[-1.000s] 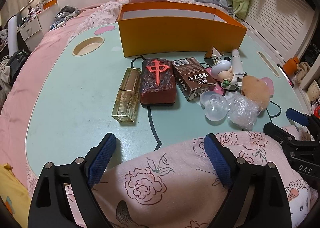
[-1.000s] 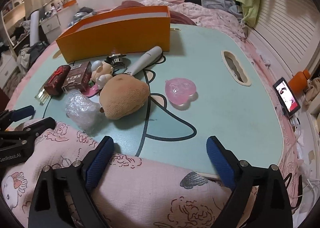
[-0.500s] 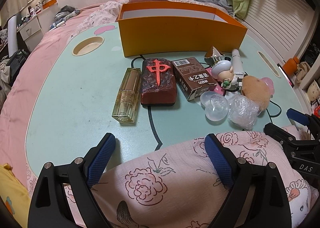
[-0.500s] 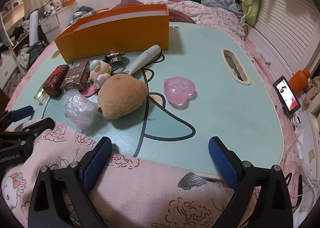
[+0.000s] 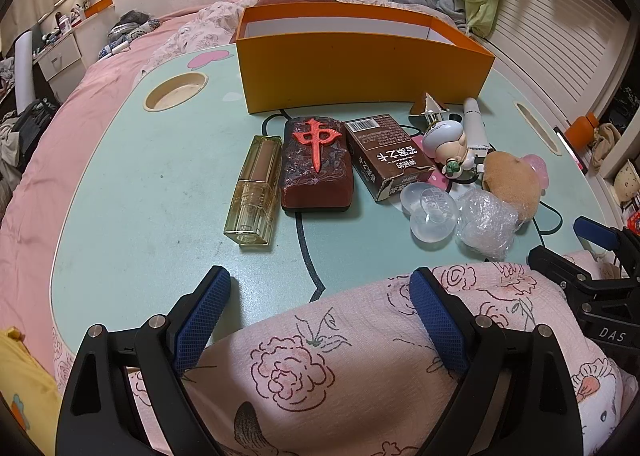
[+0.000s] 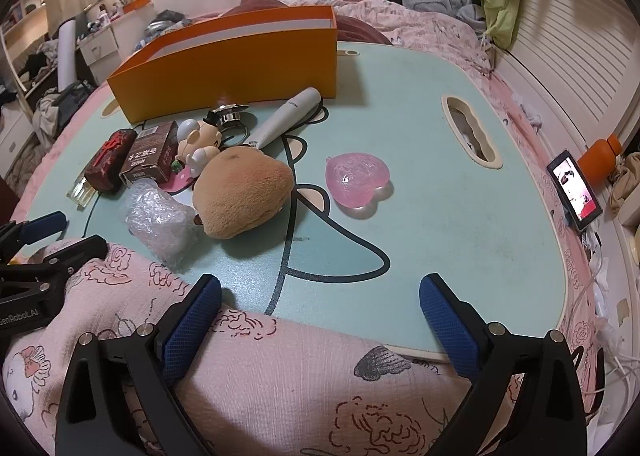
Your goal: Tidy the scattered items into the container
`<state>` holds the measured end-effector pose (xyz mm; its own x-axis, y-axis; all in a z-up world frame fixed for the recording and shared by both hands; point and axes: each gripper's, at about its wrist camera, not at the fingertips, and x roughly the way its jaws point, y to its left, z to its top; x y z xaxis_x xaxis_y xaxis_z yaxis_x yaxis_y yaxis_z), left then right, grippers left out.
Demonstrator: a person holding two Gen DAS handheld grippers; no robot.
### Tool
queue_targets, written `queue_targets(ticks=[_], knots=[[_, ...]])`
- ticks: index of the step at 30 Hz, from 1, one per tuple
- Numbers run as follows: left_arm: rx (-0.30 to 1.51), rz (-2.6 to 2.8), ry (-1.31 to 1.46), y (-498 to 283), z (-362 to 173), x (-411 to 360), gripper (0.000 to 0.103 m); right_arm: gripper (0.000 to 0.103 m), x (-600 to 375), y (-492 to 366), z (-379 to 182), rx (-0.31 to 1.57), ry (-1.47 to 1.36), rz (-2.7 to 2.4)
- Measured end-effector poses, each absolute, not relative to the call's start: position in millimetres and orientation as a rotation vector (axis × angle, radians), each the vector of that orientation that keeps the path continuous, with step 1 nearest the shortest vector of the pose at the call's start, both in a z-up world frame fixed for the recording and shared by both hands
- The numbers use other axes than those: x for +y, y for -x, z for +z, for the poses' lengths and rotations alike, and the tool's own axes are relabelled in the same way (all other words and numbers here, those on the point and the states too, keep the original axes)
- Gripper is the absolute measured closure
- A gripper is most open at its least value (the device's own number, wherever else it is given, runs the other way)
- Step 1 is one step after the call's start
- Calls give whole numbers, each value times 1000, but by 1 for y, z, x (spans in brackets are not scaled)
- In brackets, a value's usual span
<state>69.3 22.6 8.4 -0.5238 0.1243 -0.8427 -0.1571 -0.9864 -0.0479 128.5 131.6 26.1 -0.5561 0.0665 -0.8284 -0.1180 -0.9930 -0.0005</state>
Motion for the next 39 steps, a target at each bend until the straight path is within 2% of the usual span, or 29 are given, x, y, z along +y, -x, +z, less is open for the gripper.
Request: queue_targets(ticks=[39], knots=[[45, 2608, 1432, -69, 8, 22, 12, 1, 131, -130, 26, 91, 1417, 2674]])
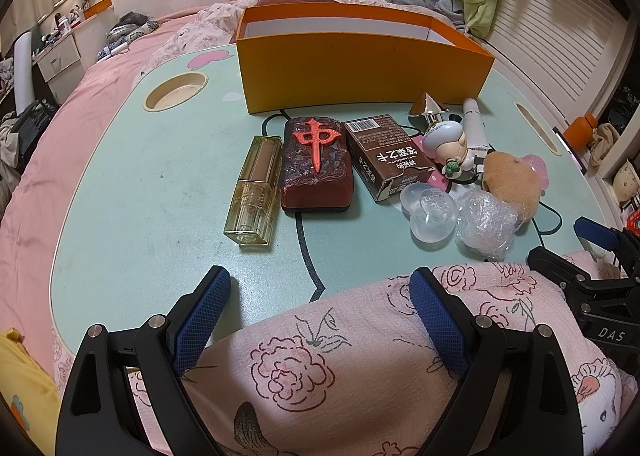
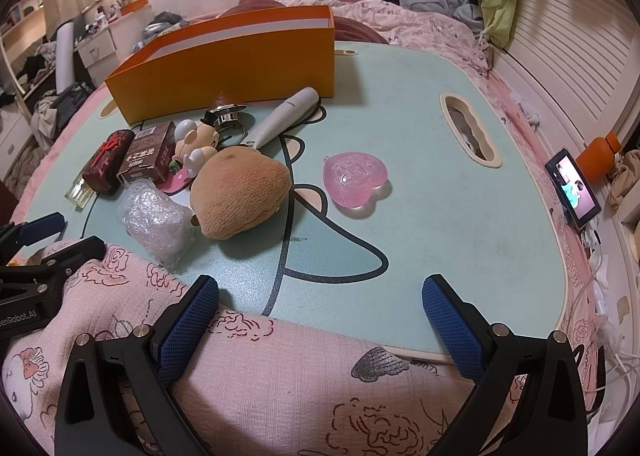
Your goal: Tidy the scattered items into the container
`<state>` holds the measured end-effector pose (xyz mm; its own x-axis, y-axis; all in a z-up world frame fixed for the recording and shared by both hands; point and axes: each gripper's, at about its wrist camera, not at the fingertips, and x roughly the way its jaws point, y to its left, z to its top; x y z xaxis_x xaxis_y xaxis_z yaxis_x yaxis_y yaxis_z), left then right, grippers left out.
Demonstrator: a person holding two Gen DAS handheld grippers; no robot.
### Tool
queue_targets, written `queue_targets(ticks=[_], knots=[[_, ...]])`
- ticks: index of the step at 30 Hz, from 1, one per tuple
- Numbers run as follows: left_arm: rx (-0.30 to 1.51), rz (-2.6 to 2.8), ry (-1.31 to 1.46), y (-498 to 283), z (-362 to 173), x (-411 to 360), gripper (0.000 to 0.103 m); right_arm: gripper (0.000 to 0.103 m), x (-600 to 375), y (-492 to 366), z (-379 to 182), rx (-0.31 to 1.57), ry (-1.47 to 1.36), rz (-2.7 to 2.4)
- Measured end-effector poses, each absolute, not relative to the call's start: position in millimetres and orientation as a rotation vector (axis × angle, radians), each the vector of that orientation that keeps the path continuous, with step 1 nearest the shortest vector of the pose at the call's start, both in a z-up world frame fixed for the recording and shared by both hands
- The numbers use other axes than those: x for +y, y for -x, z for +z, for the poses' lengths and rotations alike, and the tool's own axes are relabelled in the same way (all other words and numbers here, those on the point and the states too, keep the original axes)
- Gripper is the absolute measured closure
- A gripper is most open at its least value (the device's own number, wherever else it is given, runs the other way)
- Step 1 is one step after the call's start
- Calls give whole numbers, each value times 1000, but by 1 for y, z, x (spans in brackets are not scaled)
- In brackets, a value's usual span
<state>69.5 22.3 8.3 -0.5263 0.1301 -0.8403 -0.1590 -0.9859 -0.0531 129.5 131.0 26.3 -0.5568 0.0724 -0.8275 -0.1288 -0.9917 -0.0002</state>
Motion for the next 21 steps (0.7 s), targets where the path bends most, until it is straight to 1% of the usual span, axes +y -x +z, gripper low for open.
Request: queue_targets(ticks=[7, 10, 11, 12, 15, 16, 17, 18, 19, 20, 21], knots=[[-75, 2590, 1388, -72, 12, 11, 12, 1, 129, -130, 27, 96, 1413, 2672], [-262, 2541, 1304, -73, 21, -11, 12, 1, 129, -130, 27, 95, 1412, 2672], [-290, 2556, 1272, -74, 25, -17, 12, 1, 129, -130, 27, 95, 1412, 2673], [-292, 2580, 1245, -75, 30, -22, 12, 1, 128, -130, 27, 95, 1410, 2674], [-107, 2723, 1141, -78, 47, -27, 12, 1, 128, -130, 27, 95, 1411, 2672], [-73, 2749, 1128, -78, 48, -29, 13, 1, 129, -130, 27, 95, 1410, 2672], [-56, 2762, 1116, -76, 49, -32, 17, 1, 128, -130, 27, 95, 1410, 2672], [-73, 2747, 1117, -73, 48, -35, 34, 1, 128, -130, 27, 95, 1410, 2673], [-132, 2692, 1140, -68, 44, -40, 54, 1, 128, -130, 27, 95, 1410, 2673], [-171, 2650, 1155, -64, 40, -44, 60, 1, 128, -130, 27, 95, 1410, 2674], [-202, 2604, 1172, -60, 35, -46, 62, 1, 129, -130, 27, 95, 1410, 2674]])
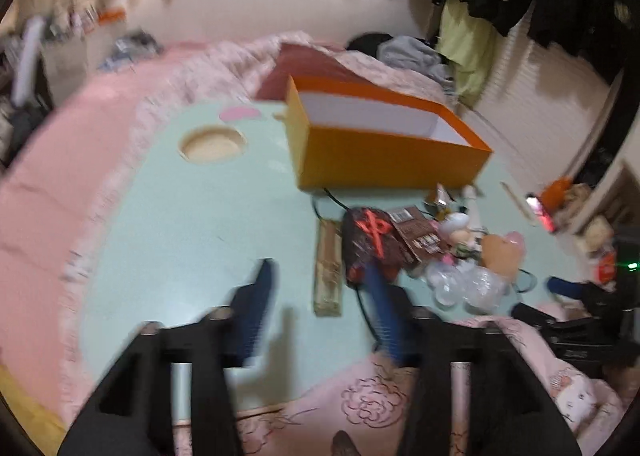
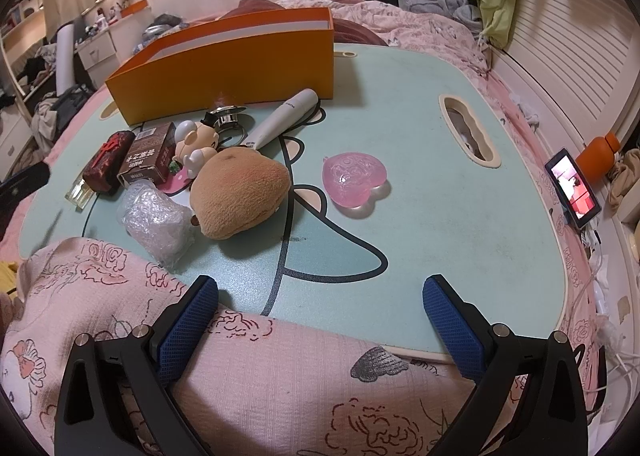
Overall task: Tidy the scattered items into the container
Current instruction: 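Grasp the glass perfume bottle on the table with the left tool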
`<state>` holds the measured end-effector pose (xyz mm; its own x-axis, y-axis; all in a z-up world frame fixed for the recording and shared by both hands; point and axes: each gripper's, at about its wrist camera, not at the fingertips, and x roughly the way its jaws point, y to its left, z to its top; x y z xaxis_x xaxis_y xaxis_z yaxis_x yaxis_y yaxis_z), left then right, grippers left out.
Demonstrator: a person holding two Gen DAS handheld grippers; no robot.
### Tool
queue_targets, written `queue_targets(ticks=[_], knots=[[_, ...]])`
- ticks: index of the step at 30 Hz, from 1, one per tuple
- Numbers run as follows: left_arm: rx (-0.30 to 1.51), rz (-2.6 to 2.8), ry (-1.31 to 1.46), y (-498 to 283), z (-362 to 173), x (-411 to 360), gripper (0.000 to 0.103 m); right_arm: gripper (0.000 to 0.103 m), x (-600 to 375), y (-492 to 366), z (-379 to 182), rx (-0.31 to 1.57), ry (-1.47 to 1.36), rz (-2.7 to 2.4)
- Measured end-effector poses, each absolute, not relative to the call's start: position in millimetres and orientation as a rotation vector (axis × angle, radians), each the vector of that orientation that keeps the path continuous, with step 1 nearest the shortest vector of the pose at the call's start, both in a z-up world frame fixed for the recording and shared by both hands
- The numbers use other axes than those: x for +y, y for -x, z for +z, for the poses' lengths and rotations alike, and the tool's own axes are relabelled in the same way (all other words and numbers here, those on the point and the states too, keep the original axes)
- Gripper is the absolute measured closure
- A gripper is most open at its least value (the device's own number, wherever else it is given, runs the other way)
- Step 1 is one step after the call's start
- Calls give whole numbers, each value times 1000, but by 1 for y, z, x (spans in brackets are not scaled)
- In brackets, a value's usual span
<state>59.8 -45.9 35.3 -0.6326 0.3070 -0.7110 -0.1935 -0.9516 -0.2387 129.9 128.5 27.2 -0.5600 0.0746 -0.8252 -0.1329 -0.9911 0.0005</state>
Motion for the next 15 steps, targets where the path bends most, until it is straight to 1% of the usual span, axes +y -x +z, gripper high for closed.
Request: queue_targets(ticks=[3, 5, 11, 15], knots=[[-197, 2567, 1214, -50, 26, -47, 62, 1, 128, -130, 27, 96, 1409, 2673], [-205, 2547, 1186, -47, 26, -43, 62, 1, 128, -130, 27, 94, 1410, 2673], [-229, 2558, 1225, -25, 23, -42, 62, 1, 129, -130, 27, 95, 1411, 2673], [-166, 2567, 1208, -22, 23, -29, 62, 1, 129, -130, 27, 96, 1410, 2674]])
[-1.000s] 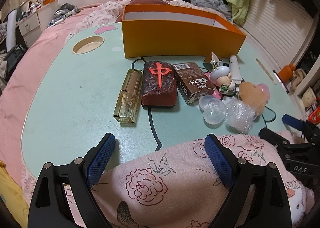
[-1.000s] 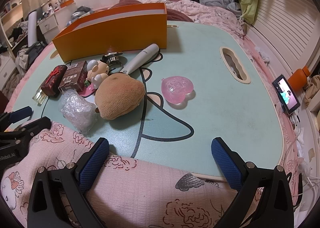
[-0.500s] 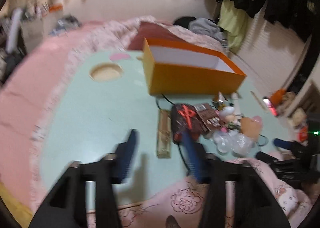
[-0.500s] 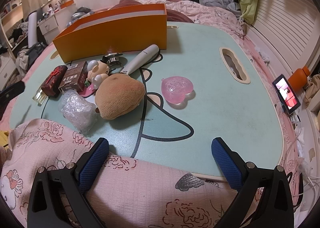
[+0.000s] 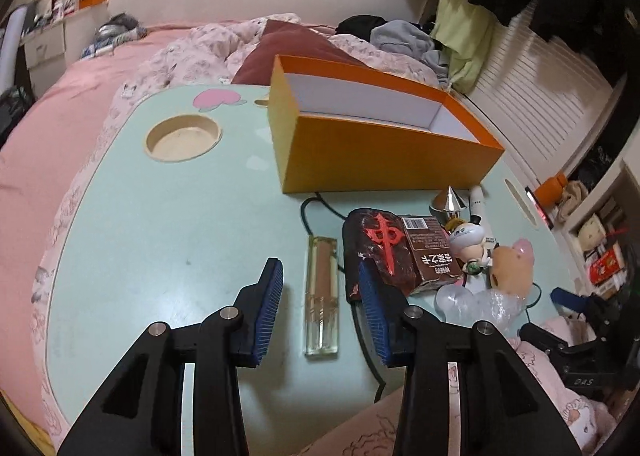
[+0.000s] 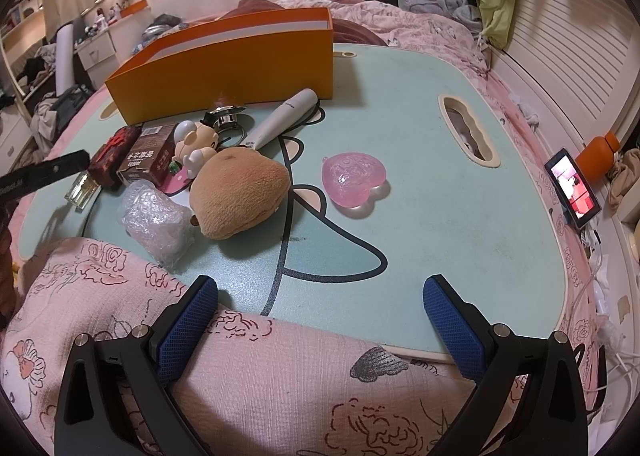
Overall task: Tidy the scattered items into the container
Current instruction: 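Grasp the glass perfume bottle on the table with the left tool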
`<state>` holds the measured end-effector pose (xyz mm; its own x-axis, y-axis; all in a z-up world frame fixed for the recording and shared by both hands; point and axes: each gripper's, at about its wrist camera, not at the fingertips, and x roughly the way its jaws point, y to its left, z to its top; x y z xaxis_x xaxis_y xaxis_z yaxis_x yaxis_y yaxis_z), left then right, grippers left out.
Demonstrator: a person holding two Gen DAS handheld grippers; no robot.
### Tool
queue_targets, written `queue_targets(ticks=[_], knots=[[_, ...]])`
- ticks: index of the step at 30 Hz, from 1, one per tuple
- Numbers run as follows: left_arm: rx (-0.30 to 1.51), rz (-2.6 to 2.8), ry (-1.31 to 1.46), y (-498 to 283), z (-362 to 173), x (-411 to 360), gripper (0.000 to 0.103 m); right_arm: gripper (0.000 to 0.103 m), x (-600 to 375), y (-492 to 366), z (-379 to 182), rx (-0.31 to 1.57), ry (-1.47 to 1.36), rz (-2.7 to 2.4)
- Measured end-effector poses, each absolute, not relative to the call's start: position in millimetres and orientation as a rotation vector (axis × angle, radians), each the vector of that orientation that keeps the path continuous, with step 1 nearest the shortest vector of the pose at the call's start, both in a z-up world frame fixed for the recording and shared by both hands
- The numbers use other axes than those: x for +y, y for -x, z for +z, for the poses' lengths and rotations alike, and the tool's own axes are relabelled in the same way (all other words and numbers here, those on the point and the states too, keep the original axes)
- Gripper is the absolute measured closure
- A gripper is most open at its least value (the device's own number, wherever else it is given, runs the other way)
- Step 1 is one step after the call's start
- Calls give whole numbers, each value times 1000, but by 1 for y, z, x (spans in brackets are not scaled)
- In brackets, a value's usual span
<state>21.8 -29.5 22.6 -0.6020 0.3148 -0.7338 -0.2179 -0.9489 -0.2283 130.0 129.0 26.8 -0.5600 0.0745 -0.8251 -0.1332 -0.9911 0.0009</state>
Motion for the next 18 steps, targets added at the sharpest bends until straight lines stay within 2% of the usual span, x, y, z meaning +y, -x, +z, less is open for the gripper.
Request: queue_targets(ticks=[3, 6, 9, 16, 17, 18], knots=[[-161, 2574, 1197, -22, 22, -29, 62, 1, 129, -130, 27, 94, 1410, 2674], [-226, 2565, 1179, -26, 21, -39, 71, 1, 129, -130, 28, 97, 1410, 2675], [-284, 2573, 1171, -28, 22, -50, 71, 0, 128, -130, 27, 95, 1409, 2673], [-180, 2559, 1265, -14, 9, -32, 72, 0, 129, -130, 27, 94, 1409, 2674], [-181, 2565, 1265, -14, 9, -32, 74, 0, 129, -130, 27, 96, 1409, 2674], [-174, 2575, 1265, -14, 8, -32, 85, 0, 129, -130, 28, 98, 1410, 2674]])
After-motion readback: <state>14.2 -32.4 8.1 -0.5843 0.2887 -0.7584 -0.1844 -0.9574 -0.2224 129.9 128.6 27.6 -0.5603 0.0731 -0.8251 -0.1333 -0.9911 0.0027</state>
